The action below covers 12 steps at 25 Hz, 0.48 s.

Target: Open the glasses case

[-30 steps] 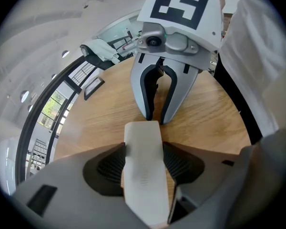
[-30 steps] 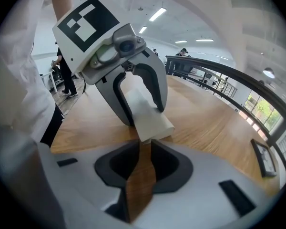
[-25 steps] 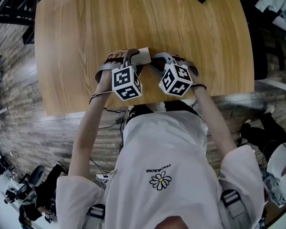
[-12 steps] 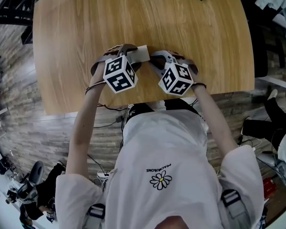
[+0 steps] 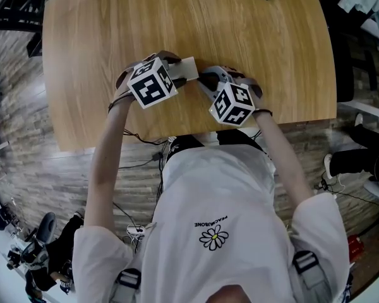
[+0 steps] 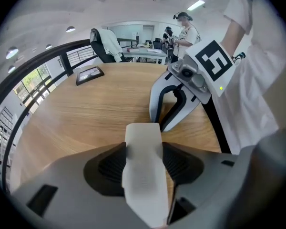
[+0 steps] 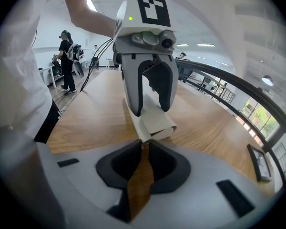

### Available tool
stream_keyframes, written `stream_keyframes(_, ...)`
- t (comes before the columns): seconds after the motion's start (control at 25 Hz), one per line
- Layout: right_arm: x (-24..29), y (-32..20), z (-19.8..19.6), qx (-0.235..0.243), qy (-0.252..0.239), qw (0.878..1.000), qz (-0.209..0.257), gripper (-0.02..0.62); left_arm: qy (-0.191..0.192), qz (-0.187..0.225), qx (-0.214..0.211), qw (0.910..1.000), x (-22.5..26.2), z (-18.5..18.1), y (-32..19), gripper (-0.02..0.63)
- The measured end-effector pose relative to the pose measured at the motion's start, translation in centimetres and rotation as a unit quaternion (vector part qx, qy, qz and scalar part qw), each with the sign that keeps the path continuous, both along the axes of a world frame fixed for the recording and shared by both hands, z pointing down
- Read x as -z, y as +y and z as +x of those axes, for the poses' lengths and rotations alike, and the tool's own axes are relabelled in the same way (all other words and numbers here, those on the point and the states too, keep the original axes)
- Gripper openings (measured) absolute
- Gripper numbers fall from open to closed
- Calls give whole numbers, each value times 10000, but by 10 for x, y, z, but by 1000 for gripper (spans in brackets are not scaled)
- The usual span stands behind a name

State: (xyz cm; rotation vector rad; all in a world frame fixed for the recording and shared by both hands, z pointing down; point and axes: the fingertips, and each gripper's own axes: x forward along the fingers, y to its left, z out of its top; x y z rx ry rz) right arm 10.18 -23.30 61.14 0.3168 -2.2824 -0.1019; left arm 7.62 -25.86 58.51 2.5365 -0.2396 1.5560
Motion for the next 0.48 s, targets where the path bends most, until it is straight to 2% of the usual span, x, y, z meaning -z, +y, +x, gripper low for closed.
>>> stream_keyframes(0.12,0,0,-1,-8,28,10000,-6,55,12,-149,-97,9998,4,-1,-3,253)
stream_keyframes(0.36,0,-2,2,-47,56,10000,26,54,-15,75,-96,9999,16,-1,-14,242)
stream_keyframes(0.48,-1,-2,0,-3,107,9999,54,54,60,128,12,9999,19,-4,-16,207)
